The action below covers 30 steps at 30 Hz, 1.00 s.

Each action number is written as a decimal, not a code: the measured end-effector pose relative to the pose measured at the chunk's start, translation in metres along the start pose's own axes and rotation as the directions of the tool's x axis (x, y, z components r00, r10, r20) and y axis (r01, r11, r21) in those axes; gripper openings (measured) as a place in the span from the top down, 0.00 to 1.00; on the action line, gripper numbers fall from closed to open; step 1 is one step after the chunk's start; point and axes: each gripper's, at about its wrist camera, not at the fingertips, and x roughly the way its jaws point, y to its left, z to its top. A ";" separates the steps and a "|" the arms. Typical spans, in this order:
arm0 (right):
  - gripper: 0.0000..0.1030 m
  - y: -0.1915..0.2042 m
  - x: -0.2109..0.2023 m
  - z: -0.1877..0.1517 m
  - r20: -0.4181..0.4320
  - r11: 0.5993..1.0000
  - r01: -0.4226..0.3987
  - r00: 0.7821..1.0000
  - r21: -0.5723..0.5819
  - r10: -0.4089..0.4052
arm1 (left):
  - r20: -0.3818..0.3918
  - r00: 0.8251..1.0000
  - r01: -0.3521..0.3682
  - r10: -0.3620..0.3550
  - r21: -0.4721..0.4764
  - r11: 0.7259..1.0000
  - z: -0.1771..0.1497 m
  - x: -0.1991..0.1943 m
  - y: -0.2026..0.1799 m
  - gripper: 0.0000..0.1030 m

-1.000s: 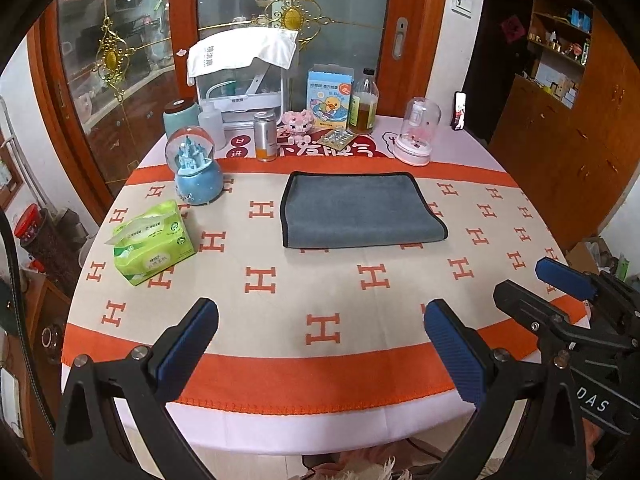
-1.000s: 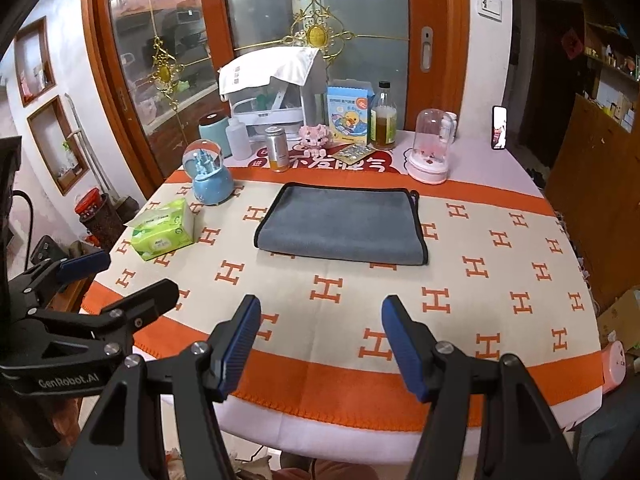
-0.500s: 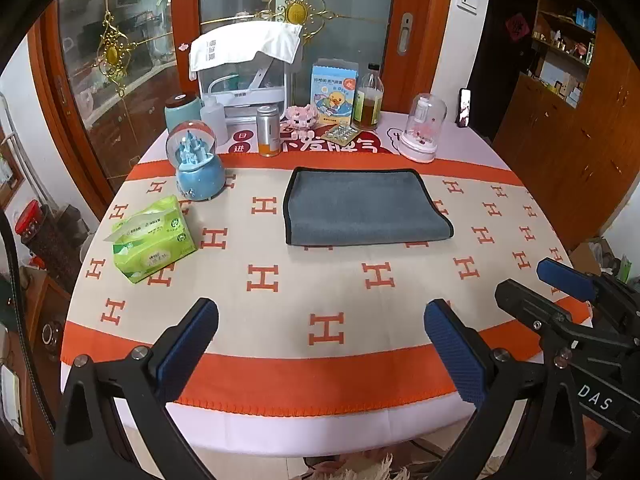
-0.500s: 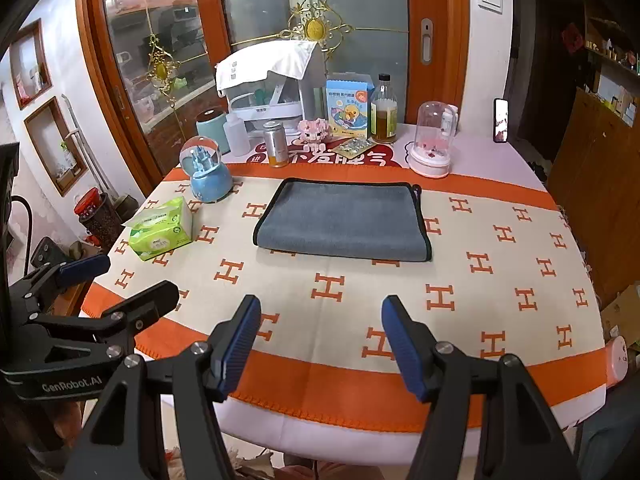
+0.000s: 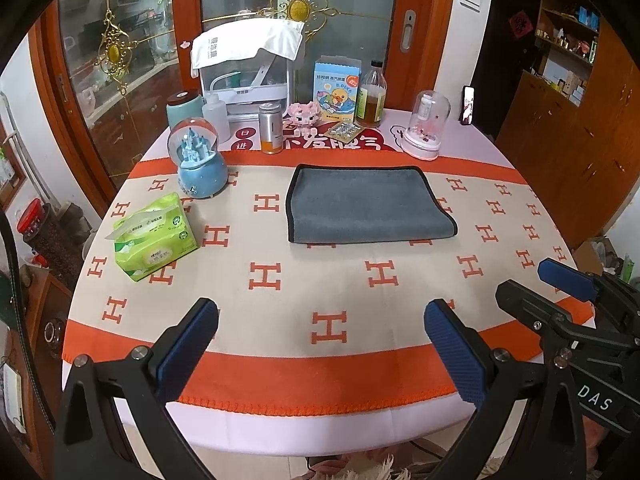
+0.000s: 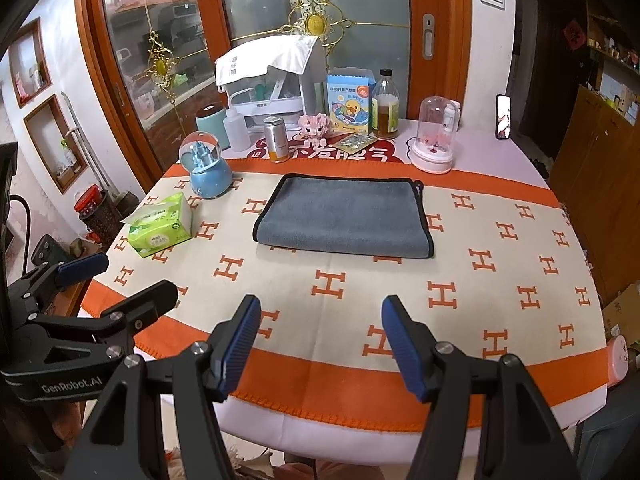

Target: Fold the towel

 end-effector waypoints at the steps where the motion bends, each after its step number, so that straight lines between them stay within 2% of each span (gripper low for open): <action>1: 0.39 0.000 0.000 0.000 -0.001 1.000 0.001 1.000 0.001 -0.001 | 0.000 1.000 0.000 0.000 0.000 1.000 0.000 0.000 0.000 0.01; 17: 0.39 0.004 -0.005 0.001 0.027 0.999 -0.035 0.999 -0.025 0.035 | -0.008 1.000 -0.001 0.001 -0.002 1.000 0.003 0.004 -0.001 0.01; 30: 0.39 0.002 -0.001 0.001 0.002 0.999 -0.037 0.999 0.007 0.037 | -0.001 1.000 -0.001 0.001 -0.002 1.000 0.004 0.000 0.003 0.01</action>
